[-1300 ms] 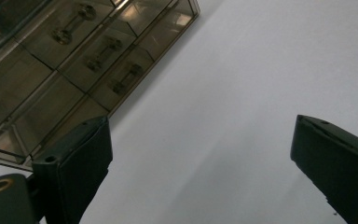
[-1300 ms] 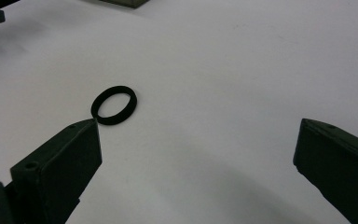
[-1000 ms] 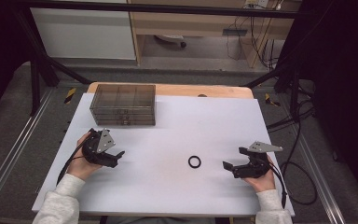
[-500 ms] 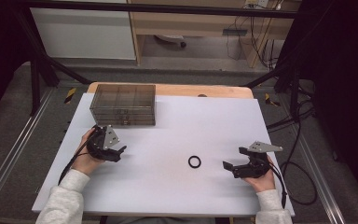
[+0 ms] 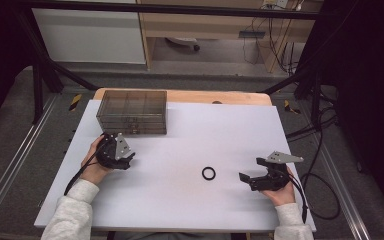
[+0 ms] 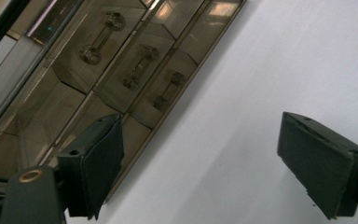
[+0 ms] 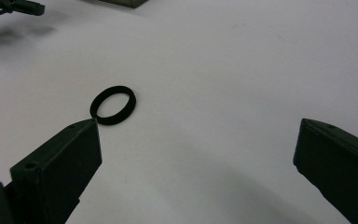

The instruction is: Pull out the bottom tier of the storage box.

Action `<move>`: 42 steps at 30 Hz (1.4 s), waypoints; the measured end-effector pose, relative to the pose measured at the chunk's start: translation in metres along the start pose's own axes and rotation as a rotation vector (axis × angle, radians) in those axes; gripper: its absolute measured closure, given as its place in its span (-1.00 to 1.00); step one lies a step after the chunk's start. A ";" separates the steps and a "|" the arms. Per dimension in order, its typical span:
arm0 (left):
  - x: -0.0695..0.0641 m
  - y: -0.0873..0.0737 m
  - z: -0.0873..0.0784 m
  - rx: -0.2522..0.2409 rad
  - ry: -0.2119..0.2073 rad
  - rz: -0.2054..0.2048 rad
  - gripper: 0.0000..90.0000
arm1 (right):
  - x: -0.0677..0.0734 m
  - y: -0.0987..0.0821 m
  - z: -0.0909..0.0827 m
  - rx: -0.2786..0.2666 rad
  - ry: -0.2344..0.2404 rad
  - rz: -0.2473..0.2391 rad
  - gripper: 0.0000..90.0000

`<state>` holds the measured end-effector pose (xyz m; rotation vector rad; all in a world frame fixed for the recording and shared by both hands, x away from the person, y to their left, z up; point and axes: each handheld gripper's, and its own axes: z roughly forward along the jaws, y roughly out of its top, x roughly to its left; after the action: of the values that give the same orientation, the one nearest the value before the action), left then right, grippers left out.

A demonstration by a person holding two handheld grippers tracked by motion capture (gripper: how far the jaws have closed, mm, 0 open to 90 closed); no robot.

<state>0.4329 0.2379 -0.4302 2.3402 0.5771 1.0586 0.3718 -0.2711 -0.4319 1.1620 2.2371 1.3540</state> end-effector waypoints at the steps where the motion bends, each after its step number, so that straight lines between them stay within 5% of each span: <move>1: 0.000 0.000 0.001 0.000 0.009 0.007 -0.65 | 0.000 0.000 0.000 0.001 -0.001 0.000 -0.96; 25: -0.005 -0.001 0.025 0.010 0.175 0.197 -0.29 | 0.000 0.000 0.000 0.005 0.001 0.003 -0.96; 42: -0.009 -0.005 0.041 0.039 0.222 0.320 0.00 | 0.000 0.000 0.000 0.005 -0.001 0.003 -0.96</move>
<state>0.4582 0.2258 -0.4617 2.4187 0.3079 1.4768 0.3719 -0.2710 -0.4320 1.1675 2.2403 1.3494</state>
